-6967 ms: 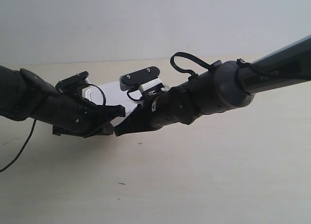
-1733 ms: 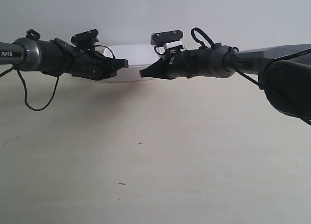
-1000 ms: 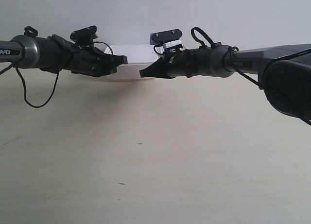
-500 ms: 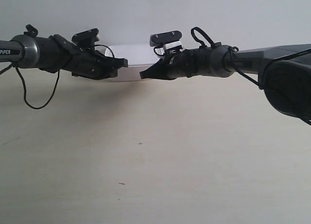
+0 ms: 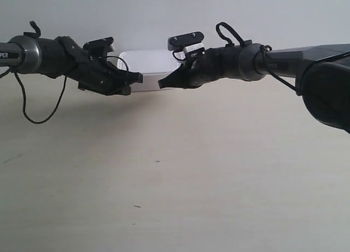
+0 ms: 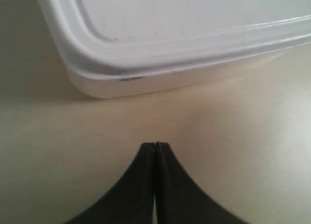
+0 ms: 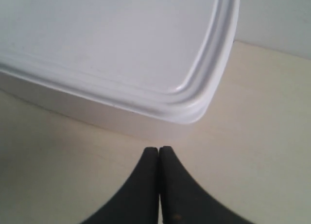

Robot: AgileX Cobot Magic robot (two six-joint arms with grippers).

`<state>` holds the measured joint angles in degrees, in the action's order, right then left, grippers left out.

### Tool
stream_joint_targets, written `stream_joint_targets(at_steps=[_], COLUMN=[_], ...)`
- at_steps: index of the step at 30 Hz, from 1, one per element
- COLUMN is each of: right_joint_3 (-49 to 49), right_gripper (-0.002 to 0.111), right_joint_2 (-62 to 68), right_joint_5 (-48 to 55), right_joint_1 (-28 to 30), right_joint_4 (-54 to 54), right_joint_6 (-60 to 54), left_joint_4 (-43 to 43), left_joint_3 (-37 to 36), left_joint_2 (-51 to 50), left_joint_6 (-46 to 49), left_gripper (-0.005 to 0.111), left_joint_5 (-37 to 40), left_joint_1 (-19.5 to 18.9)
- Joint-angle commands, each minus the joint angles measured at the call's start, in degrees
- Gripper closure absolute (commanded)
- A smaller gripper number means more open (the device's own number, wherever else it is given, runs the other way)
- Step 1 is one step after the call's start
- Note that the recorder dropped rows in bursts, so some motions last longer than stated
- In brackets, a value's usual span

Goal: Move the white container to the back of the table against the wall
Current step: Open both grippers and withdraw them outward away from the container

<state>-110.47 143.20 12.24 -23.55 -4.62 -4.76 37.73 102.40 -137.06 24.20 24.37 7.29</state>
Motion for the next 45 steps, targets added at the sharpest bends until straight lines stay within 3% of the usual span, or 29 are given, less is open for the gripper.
stream_joint_targets(at_steps=[1, 8, 13, 20, 25, 31, 37, 41, 45], right_joint_3=[1.20, 15.70, 33.17, 50.79, 62.65, 73.50, 84.22, 90.14, 94.32], right_gripper=[0.108, 0.108, 0.108, 0.108, 0.108, 0.108, 0.108, 0.108, 0.108], right_joint_2=[-3.29, -14.20, -28.71, -47.10, -60.03, -76.30, -94.96, -106.05, -116.28], right_joint_5=[3.99, 1.02, -8.19, -12.77, -18.51, -18.84, -11.73, -8.61, -7.69], right_joint_1=[0.36, 0.36, 0.36, 0.36, 0.25, 0.25, 0.25, 0.25, 0.25], right_joint_4=[0.67, 0.79, 0.45, -0.02, -0.02, -0.02, -0.02, -4.46, -10.05], right_joint_6=[-0.43, -1.24, -1.10, -0.03, 1.30, 4.76, 7.80, 7.80, 7.80], left_joint_4=[-6.90, -7.16, -2.58, -2.18, -2.07, -2.07, -6.75, -6.53, -5.30], left_joint_3=[-5.72, -25.34, -40.43, -59.66, -70.36, -78.23, -87.31, -90.16, -90.16], left_joint_2=[4.83, 19.86, 33.81, 50.32, 60.37, 73.96, 92.80, 101.60, 103.64], left_joint_6=[-6.22, -5.35, -6.65, -7.04, -12.75, -12.65, -12.53, -14.27, -20.01], left_gripper=[0.107, 0.107, 0.107, 0.107, 0.107, 0.107, 0.107, 0.107, 0.107], left_joint_5=[-0.65, -10.55, -14.92, -23.15, -29.90, -27.70, -16.19, -17.96, -16.18], left_joint_1=[-0.17, -0.17, 1.34, 11.26, 19.07, 25.00, 25.22, 25.22, 25.22])
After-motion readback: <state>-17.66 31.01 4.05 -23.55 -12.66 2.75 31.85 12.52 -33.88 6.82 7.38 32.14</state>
